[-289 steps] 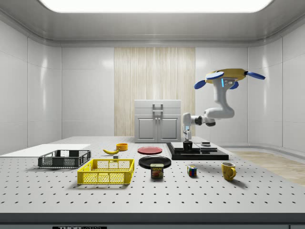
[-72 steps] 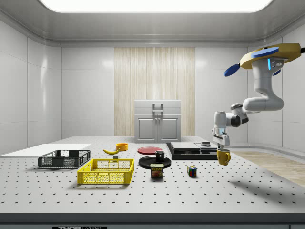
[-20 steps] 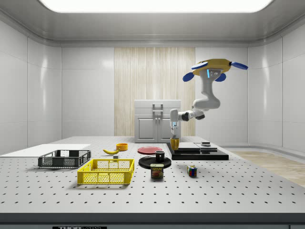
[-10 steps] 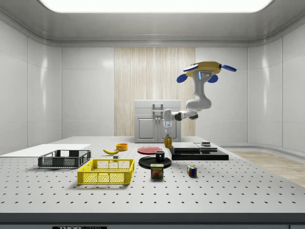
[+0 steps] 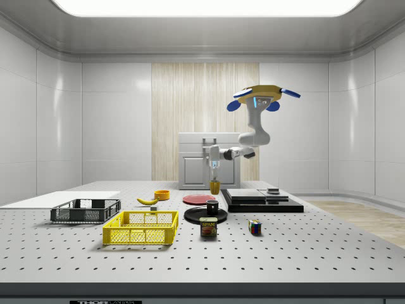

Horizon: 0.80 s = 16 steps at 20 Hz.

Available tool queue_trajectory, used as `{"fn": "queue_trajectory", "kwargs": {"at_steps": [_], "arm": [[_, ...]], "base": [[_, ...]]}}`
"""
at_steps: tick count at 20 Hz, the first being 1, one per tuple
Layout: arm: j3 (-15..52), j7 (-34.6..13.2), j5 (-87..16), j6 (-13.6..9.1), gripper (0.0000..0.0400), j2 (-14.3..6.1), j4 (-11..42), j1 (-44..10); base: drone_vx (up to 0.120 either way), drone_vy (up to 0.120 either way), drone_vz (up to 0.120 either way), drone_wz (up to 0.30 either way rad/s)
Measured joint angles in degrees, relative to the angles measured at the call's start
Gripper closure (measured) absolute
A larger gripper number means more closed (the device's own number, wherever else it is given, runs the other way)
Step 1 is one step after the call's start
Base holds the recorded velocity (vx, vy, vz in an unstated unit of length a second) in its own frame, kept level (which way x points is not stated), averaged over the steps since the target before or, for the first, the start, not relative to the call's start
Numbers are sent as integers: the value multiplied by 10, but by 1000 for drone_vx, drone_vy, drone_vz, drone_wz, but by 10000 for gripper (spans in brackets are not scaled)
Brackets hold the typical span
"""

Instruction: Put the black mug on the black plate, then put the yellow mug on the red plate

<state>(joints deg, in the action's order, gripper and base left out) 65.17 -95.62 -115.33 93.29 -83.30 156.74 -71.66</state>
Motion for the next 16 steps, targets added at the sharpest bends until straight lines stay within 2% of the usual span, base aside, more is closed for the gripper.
{"fn": "queue_trajectory", "kwargs": {"at_steps": [12, 16], "arm": [[0, 0, 0, 0, 290, 0, 0, 0], [0, 0, 0, 0, 290, 0, 0, 0]], "base": [[120, -120, 0, 0], [0, -120, 0, 0]]}}
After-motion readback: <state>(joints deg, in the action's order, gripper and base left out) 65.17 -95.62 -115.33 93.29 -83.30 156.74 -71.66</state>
